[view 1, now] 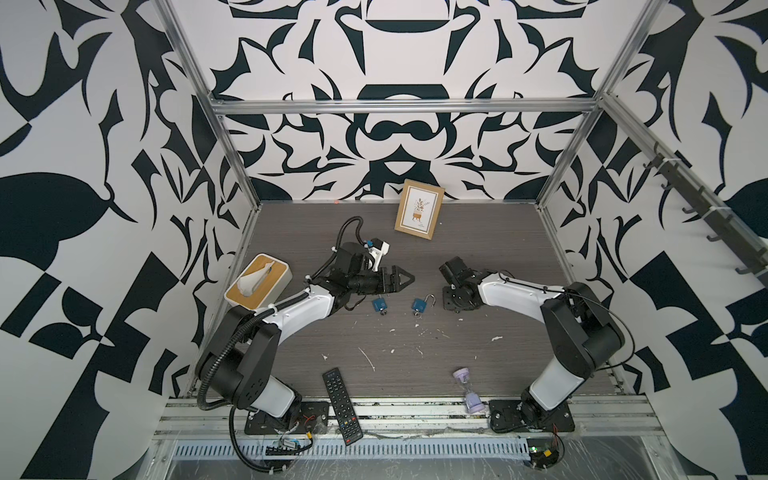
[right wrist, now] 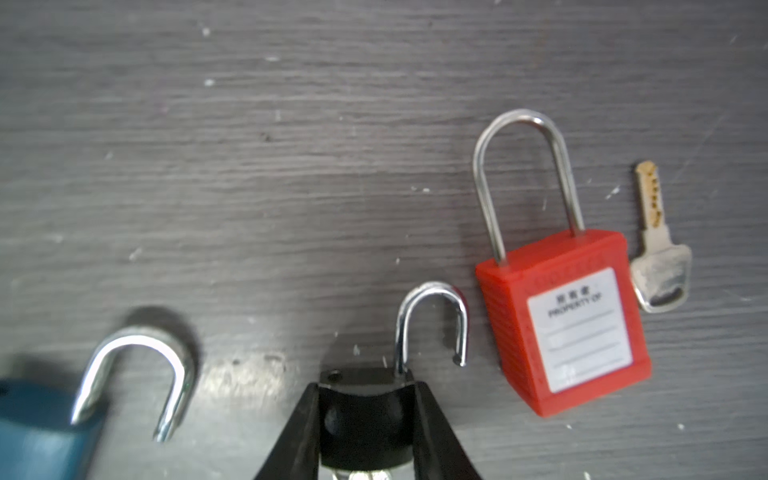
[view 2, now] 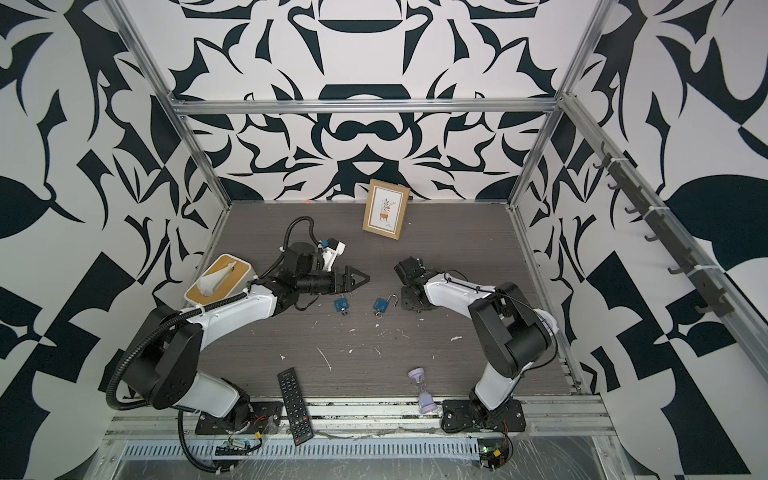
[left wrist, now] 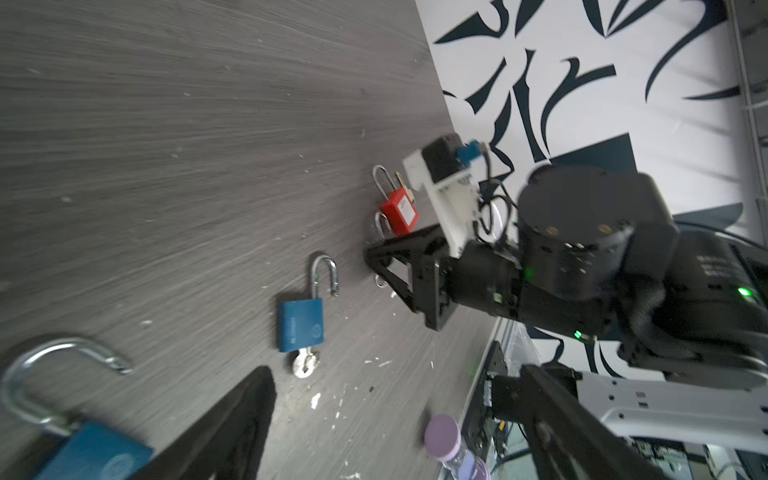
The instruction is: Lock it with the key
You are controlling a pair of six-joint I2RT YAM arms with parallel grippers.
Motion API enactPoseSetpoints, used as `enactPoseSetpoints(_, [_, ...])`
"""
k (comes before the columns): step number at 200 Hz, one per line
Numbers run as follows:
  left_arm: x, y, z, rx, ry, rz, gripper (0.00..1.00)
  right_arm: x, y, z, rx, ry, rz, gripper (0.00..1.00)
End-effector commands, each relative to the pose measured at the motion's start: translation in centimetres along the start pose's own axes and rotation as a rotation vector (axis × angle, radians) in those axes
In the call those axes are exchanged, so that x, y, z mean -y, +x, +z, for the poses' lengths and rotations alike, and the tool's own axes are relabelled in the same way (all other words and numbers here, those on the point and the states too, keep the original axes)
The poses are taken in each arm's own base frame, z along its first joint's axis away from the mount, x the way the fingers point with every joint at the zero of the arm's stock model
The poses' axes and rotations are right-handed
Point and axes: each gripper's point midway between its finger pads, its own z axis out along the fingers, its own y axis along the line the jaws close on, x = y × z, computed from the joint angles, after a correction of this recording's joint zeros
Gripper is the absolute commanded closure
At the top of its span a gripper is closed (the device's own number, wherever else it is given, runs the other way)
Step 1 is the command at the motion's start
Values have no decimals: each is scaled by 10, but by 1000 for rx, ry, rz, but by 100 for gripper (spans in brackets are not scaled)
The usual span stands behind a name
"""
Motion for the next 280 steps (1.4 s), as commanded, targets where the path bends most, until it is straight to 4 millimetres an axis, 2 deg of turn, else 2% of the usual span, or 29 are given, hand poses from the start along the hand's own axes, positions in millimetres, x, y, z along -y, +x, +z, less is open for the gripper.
enactPoseSetpoints(1, [-18, -10, -17, 45, -27, -17, 7, -16, -6, -30, 84, -98, -115, 100])
enactPoseSetpoints(27, [-22, -10, -17, 32, -25, -21, 8, -44, -3, -52, 101, -219, -234, 100])
enactPoseSetpoints(57, [-22, -8, -14, 20, -12, -41, 10, -93, 8, -81, 123, -376, -464, 100])
enactPoseSetpoints(72, [-22, -6, -15, 14, -8, -46, 10, -112, 13, -94, 153, -416, -564, 100])
enactPoseSetpoints(90, [-21, -1, -13, 1, 14, -65, 14, -128, 19, -107, 191, -478, -637, 100])
enactPoseSetpoints(94, [-21, 0, -13, -2, 18, -69, 19, -133, 21, -111, 202, -504, -659, 100])
enactPoseSetpoints(113, [-23, 5, -11, -9, 28, -83, 27, -148, 27, -124, 254, -572, -720, 100])
enactPoseSetpoints(143, [-18, 14, -6, -30, 54, -86, 35, -156, 21, -136, 298, -579, -735, 100])
enactPoseSetpoints(174, [-15, 22, 1, -50, 49, -94, 33, -156, 11, -143, 326, -554, -719, 100])
enactPoseSetpoints(216, [-4, 29, 8, -76, 75, -94, 35, -152, -5, -151, 368, -502, -693, 100])
enactPoseSetpoints(280, [6, 32, 17, -96, 110, -86, 43, -150, 3, -150, 345, -479, -699, 100])
